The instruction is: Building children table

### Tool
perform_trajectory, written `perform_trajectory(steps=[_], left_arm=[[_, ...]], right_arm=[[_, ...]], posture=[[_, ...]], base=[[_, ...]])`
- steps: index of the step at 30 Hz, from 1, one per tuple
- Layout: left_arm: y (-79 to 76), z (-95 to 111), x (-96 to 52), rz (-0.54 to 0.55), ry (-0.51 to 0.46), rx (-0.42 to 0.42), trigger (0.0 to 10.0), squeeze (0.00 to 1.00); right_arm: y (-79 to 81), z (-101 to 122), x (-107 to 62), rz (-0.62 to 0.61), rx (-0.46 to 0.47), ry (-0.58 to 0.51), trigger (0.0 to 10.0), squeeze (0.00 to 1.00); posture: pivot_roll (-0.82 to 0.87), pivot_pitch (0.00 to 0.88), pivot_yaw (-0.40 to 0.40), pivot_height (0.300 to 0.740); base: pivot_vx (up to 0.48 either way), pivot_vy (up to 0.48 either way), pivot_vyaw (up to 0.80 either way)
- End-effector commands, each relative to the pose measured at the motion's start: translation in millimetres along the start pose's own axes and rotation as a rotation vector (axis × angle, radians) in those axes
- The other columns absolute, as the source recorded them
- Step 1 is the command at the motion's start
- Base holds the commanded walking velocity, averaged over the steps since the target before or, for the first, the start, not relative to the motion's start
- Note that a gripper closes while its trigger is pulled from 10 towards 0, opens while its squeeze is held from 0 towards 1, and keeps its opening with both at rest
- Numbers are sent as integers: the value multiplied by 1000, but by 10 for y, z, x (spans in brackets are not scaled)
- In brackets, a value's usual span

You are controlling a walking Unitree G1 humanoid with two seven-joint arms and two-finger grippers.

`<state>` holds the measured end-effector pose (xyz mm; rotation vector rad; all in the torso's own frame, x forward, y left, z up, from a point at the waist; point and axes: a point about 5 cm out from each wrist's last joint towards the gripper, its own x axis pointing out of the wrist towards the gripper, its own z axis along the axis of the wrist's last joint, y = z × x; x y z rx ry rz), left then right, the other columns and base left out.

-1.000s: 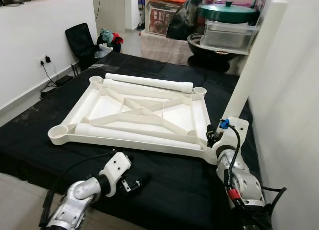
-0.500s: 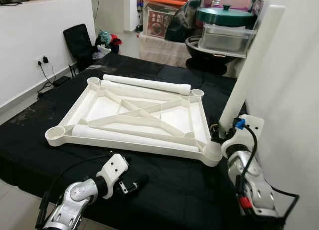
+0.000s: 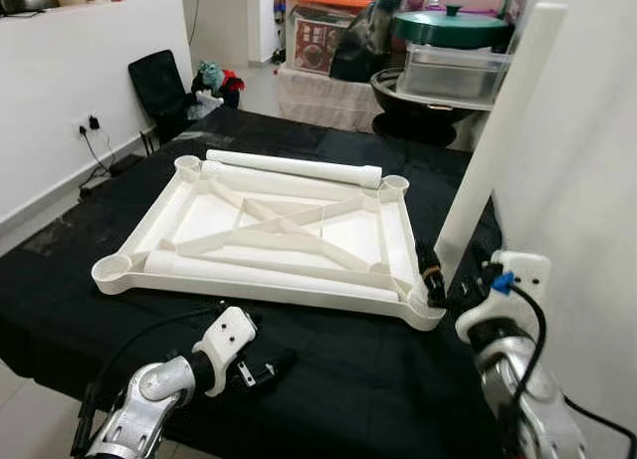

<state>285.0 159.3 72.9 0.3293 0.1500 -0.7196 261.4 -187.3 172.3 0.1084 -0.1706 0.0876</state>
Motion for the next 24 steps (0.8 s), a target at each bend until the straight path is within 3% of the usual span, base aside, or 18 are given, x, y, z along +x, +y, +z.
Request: perform_trajectory(steps=[1, 9, 11, 16, 17, 21, 24], left_arm=[[39, -21, -26, 50, -3, -23, 10000, 0], [78, 53, -67, 144, -67, -68, 10000, 0], [85, 61, -105, 190, -81, -104, 10000, 0], [74, 79, -139, 227, -99, -136, 10000, 0], [48, 98, -166, 250, -114, -159, 10000, 0], [32, 111, -181, 261, -120, -171, 10000, 0], [28, 132, -185, 264, -128, -174, 10000, 0]], right_arm=[[-19, -26, -55, -9, -34, 22, 10000, 1000], [20, -97, -238, -15, -83, 61, 10000, 1000], [13, -132, -344, -68, -158, 82, 10000, 1000], [-25, -143, -434, -161, -226, 86, 10000, 1000], [-6, -155, -492, -208, -242, 90, 10000, 0], [24, -169, -513, -216, -228, 97, 10000, 0], [55, -180, -488, -206, -181, 107, 10000, 0]], posture=[[18, 0, -78, 740], [17, 0, -75, 740], [10, 0, -70, 740], [10, 0, -70, 740], [7, 0, -67, 740], [6, 0, -66, 740], [12, 0, -72, 740]], base=[[0, 0, 0], [0, 0, 0], [0, 0, 0], [0, 0, 0], [0, 0, 0], [0, 0, 0], [0, 480, -800]])
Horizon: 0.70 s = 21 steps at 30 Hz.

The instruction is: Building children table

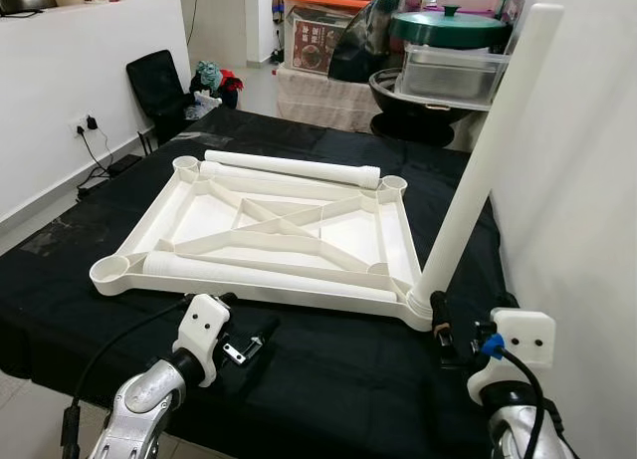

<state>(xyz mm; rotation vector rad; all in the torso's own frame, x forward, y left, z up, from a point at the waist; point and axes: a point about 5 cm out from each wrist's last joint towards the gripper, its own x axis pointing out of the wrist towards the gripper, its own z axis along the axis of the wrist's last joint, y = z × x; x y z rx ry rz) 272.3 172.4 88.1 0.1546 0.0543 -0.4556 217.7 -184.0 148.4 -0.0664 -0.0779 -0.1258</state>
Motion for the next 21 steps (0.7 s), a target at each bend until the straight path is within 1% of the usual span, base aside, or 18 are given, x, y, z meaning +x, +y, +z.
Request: perform_trajectory(steps=[1, 3, 6, 7, 9, 14, 16, 17, 21], left_arm=[[-23, 56, 30, 3, -22, -22, 10000, 0], [-14, 84, 35, 12, -30, -25, 10000, 0], [26, 208, 49, 30, -67, -40, 10000, 0], [26, 208, 49, 30, -67, -40, 10000, 0], [36, 281, 34, 34, -87, -50, 10000, 0], [38, 286, 23, 39, -84, -46, 10000, 0], [39, 285, 20, 40, -83, -46, 10000, 0], [15, 290, 20, 40, -83, -46, 10000, 0], [1, 304, 17, 41, -81, -48, 10000, 0]], right_arm=[[20, -8, 0, 8, 17, 23, 10000, 0], [34, 2, 20, 15, 20, 24, 10000, 0], [68, 53, 103, 21, 28, 2, 10000, 0], [68, 53, 103, 21, 28, 2, 10000, 0], [73, 70, 138, 20, 21, -8, 10000, 0], [67, 89, 162, 22, 9, -23, 10000, 0], [65, 94, 168, 23, 6, -26, 10000, 0], [60, 114, 214, 34, -6, -36, 10000, 0], [55, 124, 261, 37, -8, -40, 10000, 0]], posture=[[15, 0, -78, 740], [15, 0, -78, 740], [26, 0, -88, 740], [26, 0, -88, 740], [31, 0, -91, 740], [32, 0, -93, 740], [32, 0, -93, 740], [33, 0, -94, 740], [41, 0, -98, 740]], base=[[0, 480, -800], [0, 480, -800], [0, 480, -800], [0, 480, -800], [0, 480, -800], [0, 480, -800], [0, 480, 0], [0, 480, 0], [0, 480, 0]])
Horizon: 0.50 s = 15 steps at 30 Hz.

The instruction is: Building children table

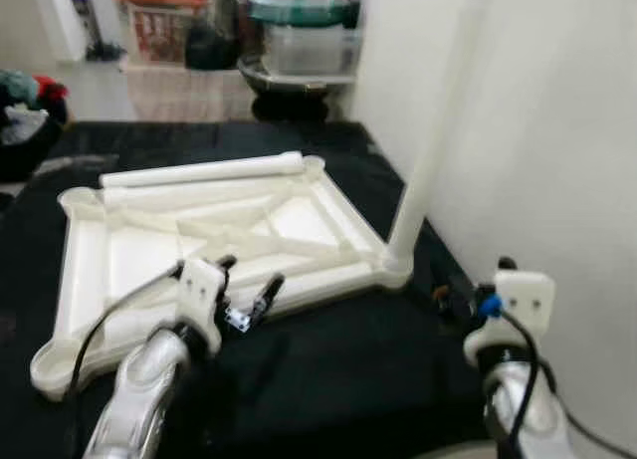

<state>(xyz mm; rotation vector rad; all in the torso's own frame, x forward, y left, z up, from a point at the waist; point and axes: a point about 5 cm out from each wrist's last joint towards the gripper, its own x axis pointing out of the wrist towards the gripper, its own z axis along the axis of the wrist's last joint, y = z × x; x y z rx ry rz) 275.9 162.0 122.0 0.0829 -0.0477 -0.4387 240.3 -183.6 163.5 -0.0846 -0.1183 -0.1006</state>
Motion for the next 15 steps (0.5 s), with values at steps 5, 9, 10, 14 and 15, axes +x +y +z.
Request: perform_trajectory(steps=[5, 9, 10, 14, 15], left_arm=[[48, -29, -54, 39, 37, 25, 10000, 0], [46, -34, -79, 45, 42, 21, 10000, 0], [46, -36, -84, 49, 43, 19, 10000, 0], [42, -43, -98, 55, 48, 21, 10000, 0], [40, -46, -101, 56, 51, 22, 10000, 0]], right_arm=[[47, -10, 86, 15, 17, 1, 10000, 0], [87, 4, 150, 39, -21, -10, 10000, 0], [94, 10, 165, 40, -19, -13, 10000, 0], [102, 20, 198, 42, -6, -16, 10000, 0], [103, 19, 206, 44, -6, -14, 10000, 0]], posture=[[48, 0, -104, 740], [61, 0, -110, 740], [62, 0, -110, 740], [62, 0, -112, 740], [62, 0, -112, 740]], base=[[0, 0, 0], [0, 0, 200], [0, 0, 800], [0, 0, 600], [0, 0, 0]])
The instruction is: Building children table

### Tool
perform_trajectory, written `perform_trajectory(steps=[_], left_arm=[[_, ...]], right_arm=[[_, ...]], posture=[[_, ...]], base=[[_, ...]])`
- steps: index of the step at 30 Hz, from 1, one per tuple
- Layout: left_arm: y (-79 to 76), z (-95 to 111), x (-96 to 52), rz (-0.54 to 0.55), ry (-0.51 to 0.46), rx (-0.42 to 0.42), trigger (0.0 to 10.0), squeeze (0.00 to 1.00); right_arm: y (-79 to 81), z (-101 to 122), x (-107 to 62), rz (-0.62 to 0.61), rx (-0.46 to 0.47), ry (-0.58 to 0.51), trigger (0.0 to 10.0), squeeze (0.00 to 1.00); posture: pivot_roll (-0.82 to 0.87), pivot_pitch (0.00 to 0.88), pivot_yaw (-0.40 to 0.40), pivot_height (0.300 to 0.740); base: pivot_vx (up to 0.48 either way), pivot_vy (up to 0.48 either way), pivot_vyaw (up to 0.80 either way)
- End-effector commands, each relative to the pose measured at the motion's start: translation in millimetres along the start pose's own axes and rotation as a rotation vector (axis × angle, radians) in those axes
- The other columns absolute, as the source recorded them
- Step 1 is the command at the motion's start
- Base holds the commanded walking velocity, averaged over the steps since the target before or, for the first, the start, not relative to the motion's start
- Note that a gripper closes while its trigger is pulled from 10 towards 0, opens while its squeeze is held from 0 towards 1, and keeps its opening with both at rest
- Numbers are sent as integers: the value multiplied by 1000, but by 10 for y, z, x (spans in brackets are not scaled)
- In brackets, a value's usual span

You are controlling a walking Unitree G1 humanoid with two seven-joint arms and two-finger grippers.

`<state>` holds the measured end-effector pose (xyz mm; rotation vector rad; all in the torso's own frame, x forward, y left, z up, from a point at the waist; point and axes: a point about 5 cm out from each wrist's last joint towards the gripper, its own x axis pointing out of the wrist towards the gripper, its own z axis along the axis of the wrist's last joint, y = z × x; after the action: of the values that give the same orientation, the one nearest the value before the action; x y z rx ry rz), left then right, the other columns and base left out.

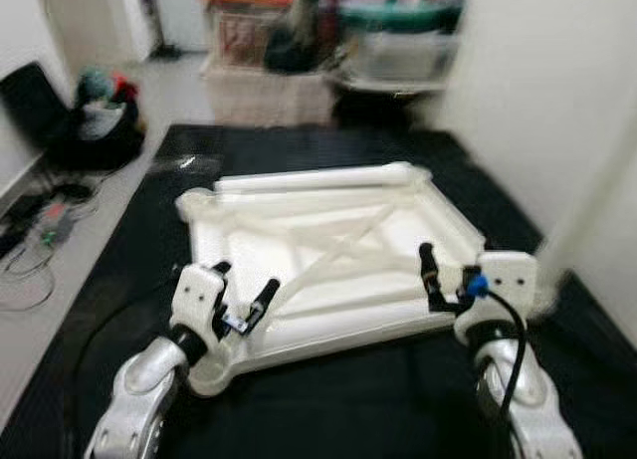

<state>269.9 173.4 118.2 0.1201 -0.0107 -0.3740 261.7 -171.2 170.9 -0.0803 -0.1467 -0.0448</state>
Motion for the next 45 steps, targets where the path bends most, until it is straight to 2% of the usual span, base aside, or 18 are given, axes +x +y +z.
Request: perform_trajectory(steps=[1, 6, 7, 8, 12, 16, 17, 18, 22, 23, 26, 28, 29, 30, 31, 33, 34, 45], left_arm=[[-38, -5, -2, -6, 6, -7, 10000, 0], [-68, -4, -23, -27, 8, -28, 10000, 0], [-105, 22, -51, -63, 3, -84, 10000, 0], [-105, 22, -51, -63, 3, -84, 10000, 0], [-214, 109, -124, -182, -12, -217, 10000, 0], [-235, 135, -142, -204, -16, -234, 10000, 0], [-312, 277, -192, -299, -59, -317, 10000, 0], [-312, 277, -192, -299, -59, -317, 10000, 0], [-369, 395, -186, -375, -84, -417, 10000, 0], [-364, 298, -122, -360, -12, -467, 10000, 0], [-357, 249, -97, -342, 16, -480, 10000, 0], [-352, 184, -51, -339, 74, -581, 10000, 0], [-352, 184, -51, -339, 74, -581, 10000, 0], [-290, 115, 31, -282, 146, -704, 10000, 0], [-290, 115, 31, -282, 146, -704, 10000, 0], [-236, 39, 89, -228, 216, -773, 10000, 0], [-225, 18, 97, -232, 259, -789, 10000, 0], [-270, 68, 95, -301, 318, -770, 10000, 0]], right_arm=[[-32, -35, -1, -1, -46, 11, 10000, 0], [-33, -40, -1, -8, -37, 14, 10000, 0], [-38, -46, 14, -17, -40, 17, 10000, 0], [-38, -46, 14, -17, -40, 17, 10000, 0], [-57, -49, 55, -36, -42, 20, 10000, 0], [-63, -48, 67, -38, -52, 20, 10000, 0], [-102, -50, 100, -63, -61, 24, 10000, 0], [-102, -50, 100, -63, -61, 24, 10000, 0], [-130, -67, 129, -79, -65, 34, 10000, 0], [-121, -63, 144, -74, -67, 33, 10000, 0], [-117, -58, 149, -73, -68, 31, 10000, 0], [-128, -53, 157, -73, -71, 29, 10000, 0], [-128, -53, 157, -73, -71, 29, 10000, 0], [-141, -61, 155, -75, -74, 31, 10000, 0], [-141, -61, 155, -75, -74, 31, 10000, 0], [-146, -75, 151, -76, -76, 35, 10000, 0], [-146, -88, 150, -79, -76, 39, 10000, 0], [-140, -101, 144, -85, -72, 43, 10000, 0]], posture=[[63, 0, -113, 740], [63, 0, -115, 740], [68, 0, -121, 740], [68, 0, -121, 740], [72, 0, -124, 740], [72, 0, -125, 740], [77, 0, -130, 740], [77, 0, -130, 740], [82, 0, -132, 740], [68, 0, -124, 740], [68, 0, -124, 740], [59, 0, -116, 740], [59, 0, -116, 740], [56, 0, -112, 740], [56, 0, -112, 740], [49, 0, -105, 740], [49, 0, -105, 740], [42, 0, -93, 740]], base=[[0, 0, 800], [0, 0, 800], [0, 0, 0], [0, 0, 0], [0, 0, 0], [0, 0, 0], [0, 0, 0], [0, 0, 0], [0, 0, 0], [0, 0, 0], [0, 0, 0], [0, 0, 0], [0, 0, 0], [0, 0, 0], [0, 0, 0], [0, 0, 0], [0, 0, 0], [0, 0, 0]])
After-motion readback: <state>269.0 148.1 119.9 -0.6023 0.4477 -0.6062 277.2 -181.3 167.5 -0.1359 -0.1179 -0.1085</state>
